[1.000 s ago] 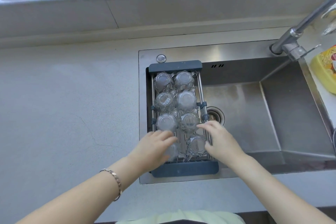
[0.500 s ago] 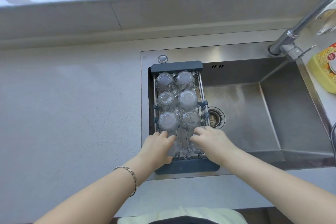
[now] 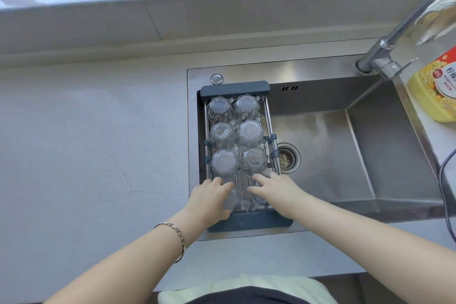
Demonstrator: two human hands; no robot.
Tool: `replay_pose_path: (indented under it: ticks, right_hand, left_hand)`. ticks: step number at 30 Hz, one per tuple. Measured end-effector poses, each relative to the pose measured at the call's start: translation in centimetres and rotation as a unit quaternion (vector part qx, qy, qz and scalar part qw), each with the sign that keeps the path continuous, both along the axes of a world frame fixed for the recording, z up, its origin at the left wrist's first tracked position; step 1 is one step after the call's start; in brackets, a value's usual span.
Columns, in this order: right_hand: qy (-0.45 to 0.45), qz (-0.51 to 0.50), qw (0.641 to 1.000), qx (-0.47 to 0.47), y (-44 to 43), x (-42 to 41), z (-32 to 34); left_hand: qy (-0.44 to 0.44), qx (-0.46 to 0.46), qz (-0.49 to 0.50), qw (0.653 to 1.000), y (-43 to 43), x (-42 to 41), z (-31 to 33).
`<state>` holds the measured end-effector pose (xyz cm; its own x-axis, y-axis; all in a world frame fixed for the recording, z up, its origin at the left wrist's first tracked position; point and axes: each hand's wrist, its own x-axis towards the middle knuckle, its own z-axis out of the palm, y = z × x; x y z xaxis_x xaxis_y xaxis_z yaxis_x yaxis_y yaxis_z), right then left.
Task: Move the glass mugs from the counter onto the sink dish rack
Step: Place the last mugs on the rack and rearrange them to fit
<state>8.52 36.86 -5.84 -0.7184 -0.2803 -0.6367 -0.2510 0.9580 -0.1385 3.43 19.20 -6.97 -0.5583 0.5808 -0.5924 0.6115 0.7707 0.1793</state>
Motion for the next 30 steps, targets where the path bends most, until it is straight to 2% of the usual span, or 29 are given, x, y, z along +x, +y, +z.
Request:
replay_pose_path:
  ticks: [9,18,23,26,28,30]
  right_hand:
    - [0.015,-0.021,1.0,0.015,-0.7,-0.7,0.5]
    - [-0.022,-0.087,0.99,-0.11,2.4,-1.7,1.8]
    - [0.042,-0.083,0.99,-0.109,2.6,-0.5,4.6]
    - [0.101,-0.163,0.975,-0.114,3.4,0.9,6.8]
    - [0.129,-0.244,0.955,-0.109,3.9,1.8,7.8]
    - [0.133,-0.344,0.922,-0.118,4.0,2.7,7.8]
  left_hand:
    - [-0.008,0.018,0.001,1.0,-0.3,-0.2,-0.3]
    - [0.03,0.129,-0.049,0.99,-2.9,-0.4,-0.1]
    - [0.015,0.142,-0.029,0.989,-3.4,-0.4,0.2]
    - [0.022,0.131,-0.003,0.991,-2.6,0.0,0.5]
    - [0.021,0.111,0.069,0.991,-1.3,0.4,1.0]
    - [0.016,0.054,0.139,0.989,-0.2,0.6,1.0]
